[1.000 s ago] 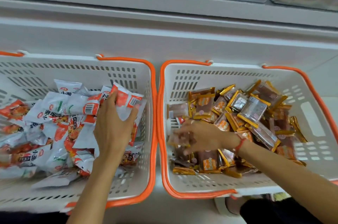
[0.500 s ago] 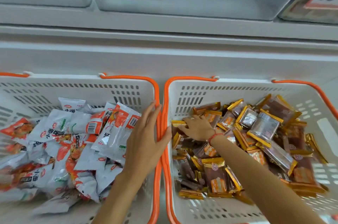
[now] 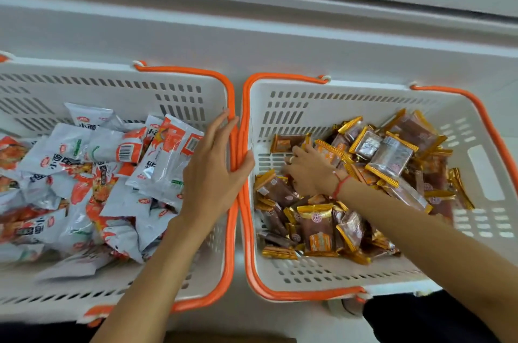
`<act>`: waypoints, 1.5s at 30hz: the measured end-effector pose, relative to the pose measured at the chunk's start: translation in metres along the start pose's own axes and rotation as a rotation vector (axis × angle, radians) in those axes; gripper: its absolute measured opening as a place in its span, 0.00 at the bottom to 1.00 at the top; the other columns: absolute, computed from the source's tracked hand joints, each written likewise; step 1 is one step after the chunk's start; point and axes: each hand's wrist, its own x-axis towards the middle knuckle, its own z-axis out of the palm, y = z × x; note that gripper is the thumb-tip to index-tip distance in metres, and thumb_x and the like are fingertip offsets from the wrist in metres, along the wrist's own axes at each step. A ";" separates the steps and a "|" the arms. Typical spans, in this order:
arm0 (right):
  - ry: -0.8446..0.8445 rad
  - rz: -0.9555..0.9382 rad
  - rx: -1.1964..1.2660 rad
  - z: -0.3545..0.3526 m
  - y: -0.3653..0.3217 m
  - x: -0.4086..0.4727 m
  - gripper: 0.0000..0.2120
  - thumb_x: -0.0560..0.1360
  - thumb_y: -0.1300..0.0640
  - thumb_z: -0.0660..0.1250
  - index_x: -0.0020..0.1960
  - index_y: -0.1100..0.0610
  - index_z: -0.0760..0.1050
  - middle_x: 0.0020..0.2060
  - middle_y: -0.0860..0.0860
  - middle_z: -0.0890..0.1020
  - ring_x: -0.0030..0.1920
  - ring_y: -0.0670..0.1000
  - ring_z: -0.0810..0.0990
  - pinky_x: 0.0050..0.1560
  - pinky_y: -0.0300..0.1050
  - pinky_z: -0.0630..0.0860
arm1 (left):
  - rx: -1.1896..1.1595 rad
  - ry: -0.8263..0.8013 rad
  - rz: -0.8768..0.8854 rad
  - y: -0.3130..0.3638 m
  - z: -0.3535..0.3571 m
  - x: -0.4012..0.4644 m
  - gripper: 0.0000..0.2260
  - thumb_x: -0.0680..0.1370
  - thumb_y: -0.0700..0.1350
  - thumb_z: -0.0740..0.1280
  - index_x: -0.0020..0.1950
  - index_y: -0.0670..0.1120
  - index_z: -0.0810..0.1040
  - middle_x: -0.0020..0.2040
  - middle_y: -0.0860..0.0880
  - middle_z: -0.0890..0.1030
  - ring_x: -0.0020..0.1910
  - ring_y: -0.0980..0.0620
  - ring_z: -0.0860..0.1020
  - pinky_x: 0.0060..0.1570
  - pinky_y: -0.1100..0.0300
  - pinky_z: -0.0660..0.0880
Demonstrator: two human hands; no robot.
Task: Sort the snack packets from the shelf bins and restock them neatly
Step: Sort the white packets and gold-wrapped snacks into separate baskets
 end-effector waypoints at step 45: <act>0.140 0.262 0.861 0.036 0.055 -0.132 0.19 0.72 0.47 0.72 0.58 0.32 0.72 0.56 0.53 0.79 0.57 0.56 0.77 0.55 0.56 0.75 | -0.073 0.422 -0.389 -0.015 -0.079 0.002 0.19 0.79 0.55 0.64 0.58 0.41 0.78 0.50 0.40 0.82 0.48 0.38 0.79 0.43 0.54 0.69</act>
